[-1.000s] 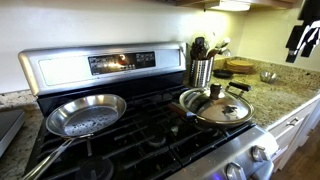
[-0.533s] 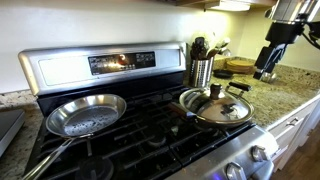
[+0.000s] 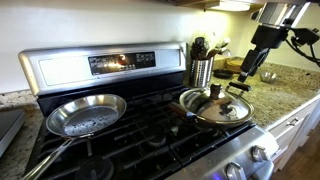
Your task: Take the lid off the wok and put it on the counter
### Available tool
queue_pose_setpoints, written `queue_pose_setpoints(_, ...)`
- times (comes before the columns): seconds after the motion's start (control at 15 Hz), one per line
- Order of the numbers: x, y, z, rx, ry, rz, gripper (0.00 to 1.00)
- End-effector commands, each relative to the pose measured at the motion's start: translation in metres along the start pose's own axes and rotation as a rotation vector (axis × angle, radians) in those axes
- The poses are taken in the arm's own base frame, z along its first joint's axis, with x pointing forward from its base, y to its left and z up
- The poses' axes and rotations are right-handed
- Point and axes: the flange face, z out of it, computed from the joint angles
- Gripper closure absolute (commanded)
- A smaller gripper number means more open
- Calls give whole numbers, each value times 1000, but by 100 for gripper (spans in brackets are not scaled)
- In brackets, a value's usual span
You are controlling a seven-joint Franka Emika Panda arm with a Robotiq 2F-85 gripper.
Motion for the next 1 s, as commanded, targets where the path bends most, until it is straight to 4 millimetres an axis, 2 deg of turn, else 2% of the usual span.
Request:
queue_pose_setpoints(0.0,0,0,-1,0,0,-2,0)
queue_pose_setpoints(0.47,17,-12,20,67,53,8,0)
queue_pose_setpoints(0.93,41,-24,44,108,33,-4,0)
